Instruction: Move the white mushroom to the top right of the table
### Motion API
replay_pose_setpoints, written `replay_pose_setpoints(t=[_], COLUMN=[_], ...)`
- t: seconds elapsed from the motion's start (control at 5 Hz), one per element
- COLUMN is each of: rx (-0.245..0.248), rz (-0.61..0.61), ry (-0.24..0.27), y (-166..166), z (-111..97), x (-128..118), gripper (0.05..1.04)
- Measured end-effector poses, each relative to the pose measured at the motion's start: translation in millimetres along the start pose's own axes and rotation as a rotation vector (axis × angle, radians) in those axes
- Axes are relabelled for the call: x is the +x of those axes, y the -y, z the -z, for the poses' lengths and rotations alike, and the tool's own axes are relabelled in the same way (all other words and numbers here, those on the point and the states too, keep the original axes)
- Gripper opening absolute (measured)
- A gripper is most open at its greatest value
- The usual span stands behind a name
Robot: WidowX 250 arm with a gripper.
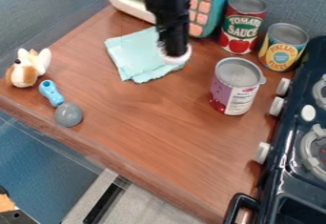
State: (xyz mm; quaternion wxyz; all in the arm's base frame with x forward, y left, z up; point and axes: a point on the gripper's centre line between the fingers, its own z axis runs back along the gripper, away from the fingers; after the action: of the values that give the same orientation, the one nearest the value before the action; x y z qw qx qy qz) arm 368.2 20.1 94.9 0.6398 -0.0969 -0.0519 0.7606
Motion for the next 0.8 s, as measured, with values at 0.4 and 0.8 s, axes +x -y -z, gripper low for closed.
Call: replay_pose_setpoints(t=[0.4,0.8], rx=[0.026,0.070], rz=[0.067,0.158], ry=[-0.011,-0.002], y=[47,50], z=[31,55], x=[-10,-40], gripper=[0.227,0.227])
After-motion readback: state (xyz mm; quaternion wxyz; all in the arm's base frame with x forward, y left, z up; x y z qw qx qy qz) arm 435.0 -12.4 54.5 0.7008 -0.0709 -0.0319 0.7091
